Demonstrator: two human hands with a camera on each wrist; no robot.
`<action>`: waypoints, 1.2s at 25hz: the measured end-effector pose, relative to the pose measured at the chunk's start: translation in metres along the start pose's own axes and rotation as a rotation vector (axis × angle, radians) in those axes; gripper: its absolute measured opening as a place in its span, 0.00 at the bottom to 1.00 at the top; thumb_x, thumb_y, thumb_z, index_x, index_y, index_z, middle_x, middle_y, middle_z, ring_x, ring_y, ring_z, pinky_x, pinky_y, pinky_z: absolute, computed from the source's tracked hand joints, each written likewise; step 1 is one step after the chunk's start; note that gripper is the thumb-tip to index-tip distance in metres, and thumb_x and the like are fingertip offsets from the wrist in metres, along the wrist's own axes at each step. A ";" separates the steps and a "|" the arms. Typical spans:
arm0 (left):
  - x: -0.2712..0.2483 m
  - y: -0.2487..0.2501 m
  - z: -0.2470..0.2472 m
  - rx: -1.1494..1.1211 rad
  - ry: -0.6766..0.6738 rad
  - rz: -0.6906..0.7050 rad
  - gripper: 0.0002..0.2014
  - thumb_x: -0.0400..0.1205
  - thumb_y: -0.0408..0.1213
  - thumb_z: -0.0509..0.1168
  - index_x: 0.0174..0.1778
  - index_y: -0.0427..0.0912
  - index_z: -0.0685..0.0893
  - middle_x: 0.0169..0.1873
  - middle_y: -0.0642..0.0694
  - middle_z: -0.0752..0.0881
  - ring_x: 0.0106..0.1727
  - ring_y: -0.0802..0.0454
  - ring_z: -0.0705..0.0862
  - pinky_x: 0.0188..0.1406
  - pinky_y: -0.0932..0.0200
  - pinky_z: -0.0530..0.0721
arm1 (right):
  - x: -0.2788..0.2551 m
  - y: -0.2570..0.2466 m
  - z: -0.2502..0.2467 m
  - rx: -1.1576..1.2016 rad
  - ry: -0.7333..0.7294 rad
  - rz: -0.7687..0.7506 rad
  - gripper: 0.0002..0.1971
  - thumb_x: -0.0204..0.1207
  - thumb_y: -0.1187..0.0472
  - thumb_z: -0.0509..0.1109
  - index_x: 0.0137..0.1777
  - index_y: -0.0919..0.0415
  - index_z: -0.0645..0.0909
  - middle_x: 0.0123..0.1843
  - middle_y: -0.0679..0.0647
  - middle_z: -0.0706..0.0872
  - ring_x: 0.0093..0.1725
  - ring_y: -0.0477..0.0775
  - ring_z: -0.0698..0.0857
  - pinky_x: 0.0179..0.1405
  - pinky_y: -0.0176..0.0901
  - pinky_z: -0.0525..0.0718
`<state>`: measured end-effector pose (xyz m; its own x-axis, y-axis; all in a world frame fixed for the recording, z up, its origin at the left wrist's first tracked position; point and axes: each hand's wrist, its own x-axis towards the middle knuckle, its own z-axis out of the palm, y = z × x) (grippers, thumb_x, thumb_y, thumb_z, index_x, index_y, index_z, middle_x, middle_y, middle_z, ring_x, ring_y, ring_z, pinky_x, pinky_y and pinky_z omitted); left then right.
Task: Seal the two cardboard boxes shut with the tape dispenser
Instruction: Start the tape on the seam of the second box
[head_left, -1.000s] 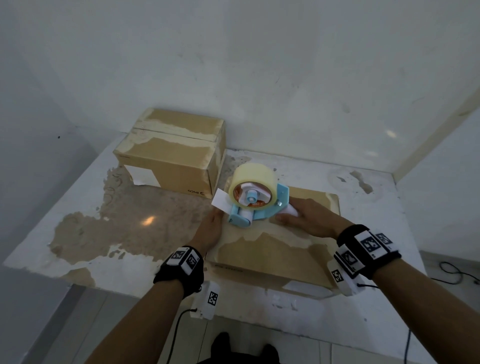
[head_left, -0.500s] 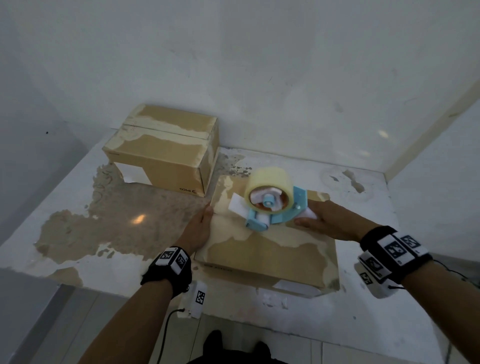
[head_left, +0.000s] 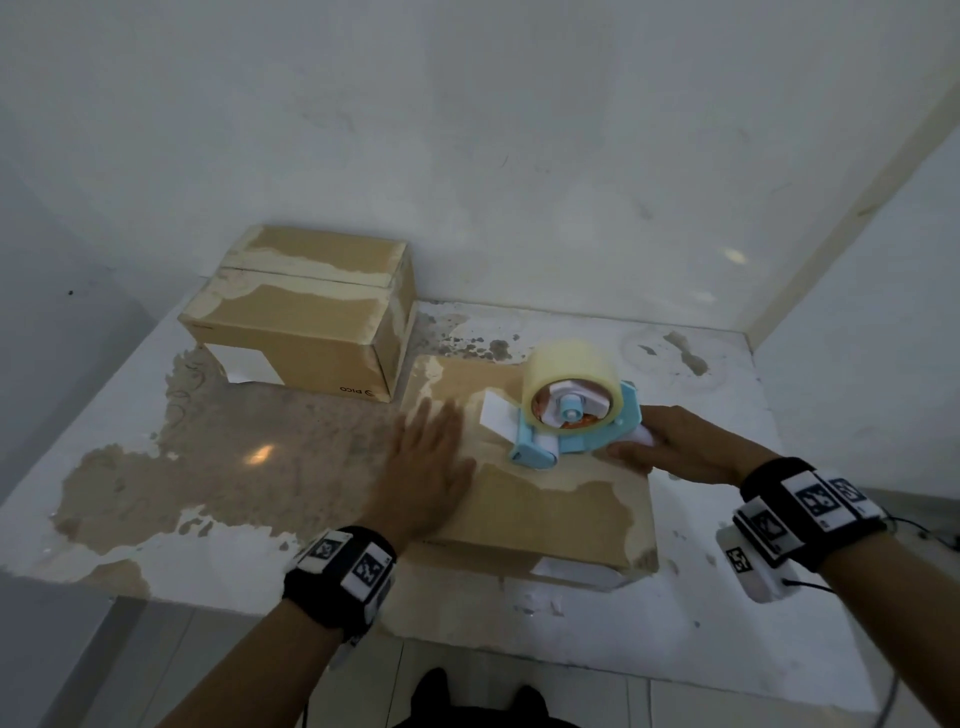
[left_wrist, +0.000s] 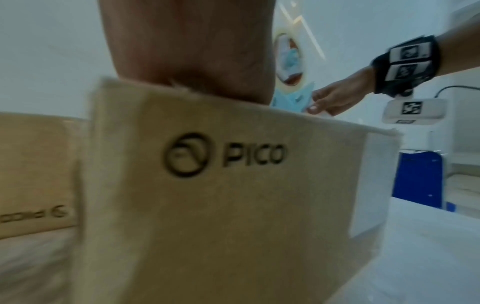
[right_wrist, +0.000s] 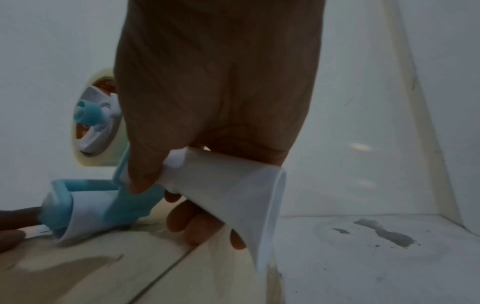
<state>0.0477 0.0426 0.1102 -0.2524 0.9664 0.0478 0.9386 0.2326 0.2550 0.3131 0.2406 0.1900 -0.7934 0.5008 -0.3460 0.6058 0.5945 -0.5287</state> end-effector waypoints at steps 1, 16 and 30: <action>0.001 0.014 0.002 0.054 -0.032 0.069 0.34 0.85 0.59 0.40 0.85 0.45 0.52 0.85 0.46 0.53 0.86 0.44 0.45 0.84 0.40 0.42 | 0.000 0.002 0.000 0.006 0.007 -0.007 0.17 0.83 0.45 0.63 0.67 0.48 0.79 0.60 0.48 0.87 0.53 0.49 0.85 0.54 0.40 0.82; 0.006 0.027 0.014 0.128 -0.103 0.109 0.35 0.85 0.61 0.39 0.86 0.45 0.48 0.86 0.45 0.47 0.86 0.48 0.42 0.83 0.42 0.42 | -0.012 0.025 -0.015 -0.071 0.026 -0.013 0.21 0.79 0.37 0.62 0.68 0.44 0.76 0.63 0.48 0.87 0.56 0.51 0.85 0.60 0.54 0.84; 0.016 0.107 0.029 0.109 -0.112 0.238 0.33 0.85 0.59 0.42 0.84 0.46 0.59 0.83 0.44 0.61 0.85 0.43 0.55 0.83 0.38 0.48 | -0.037 0.056 0.022 0.093 0.269 0.135 0.09 0.72 0.61 0.74 0.36 0.52 0.76 0.31 0.47 0.83 0.30 0.48 0.79 0.34 0.45 0.77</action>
<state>0.1505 0.0856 0.1102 0.0001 0.9999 -0.0145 0.9896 0.0020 0.1436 0.3749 0.2417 0.1559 -0.6542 0.7275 -0.2070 0.6872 0.4574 -0.5644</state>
